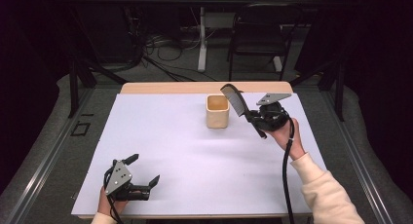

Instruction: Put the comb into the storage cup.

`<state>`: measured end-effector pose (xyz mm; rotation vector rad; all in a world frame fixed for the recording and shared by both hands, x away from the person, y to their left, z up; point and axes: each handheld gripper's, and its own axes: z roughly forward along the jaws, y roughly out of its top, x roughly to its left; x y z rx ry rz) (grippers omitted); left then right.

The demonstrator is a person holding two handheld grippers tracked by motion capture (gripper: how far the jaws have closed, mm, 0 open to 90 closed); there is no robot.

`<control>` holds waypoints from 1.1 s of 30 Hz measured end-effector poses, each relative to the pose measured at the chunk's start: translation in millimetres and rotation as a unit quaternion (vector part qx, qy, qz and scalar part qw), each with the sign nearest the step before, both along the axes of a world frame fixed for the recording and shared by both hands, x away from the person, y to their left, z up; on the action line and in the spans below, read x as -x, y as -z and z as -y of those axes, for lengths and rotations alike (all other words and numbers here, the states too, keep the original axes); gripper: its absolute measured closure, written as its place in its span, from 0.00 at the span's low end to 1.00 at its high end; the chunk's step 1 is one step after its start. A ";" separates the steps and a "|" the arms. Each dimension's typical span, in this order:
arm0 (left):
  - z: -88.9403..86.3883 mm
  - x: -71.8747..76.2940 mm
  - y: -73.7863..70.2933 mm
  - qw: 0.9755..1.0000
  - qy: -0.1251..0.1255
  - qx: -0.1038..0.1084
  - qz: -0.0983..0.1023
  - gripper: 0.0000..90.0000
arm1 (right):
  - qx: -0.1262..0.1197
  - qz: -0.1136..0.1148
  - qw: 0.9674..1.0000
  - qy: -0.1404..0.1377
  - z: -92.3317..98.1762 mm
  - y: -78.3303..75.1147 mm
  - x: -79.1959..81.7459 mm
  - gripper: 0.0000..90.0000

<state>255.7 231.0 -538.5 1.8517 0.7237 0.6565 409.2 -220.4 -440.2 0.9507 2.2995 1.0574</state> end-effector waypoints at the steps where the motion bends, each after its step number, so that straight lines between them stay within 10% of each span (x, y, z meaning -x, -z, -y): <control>1: 0.0 0.0 0.0 1.000 0.000 0.000 0.000 0.01 | -0.001 -0.001 1.000 0.001 -0.7 -0.7 -0.2 0.80; 33: -0.3 0.3 -0.3 1.000 0.000 0.000 0.001 0.01 | -0.009 0.026 1.000 -0.003 -14.9 -8.6 -10.1 0.80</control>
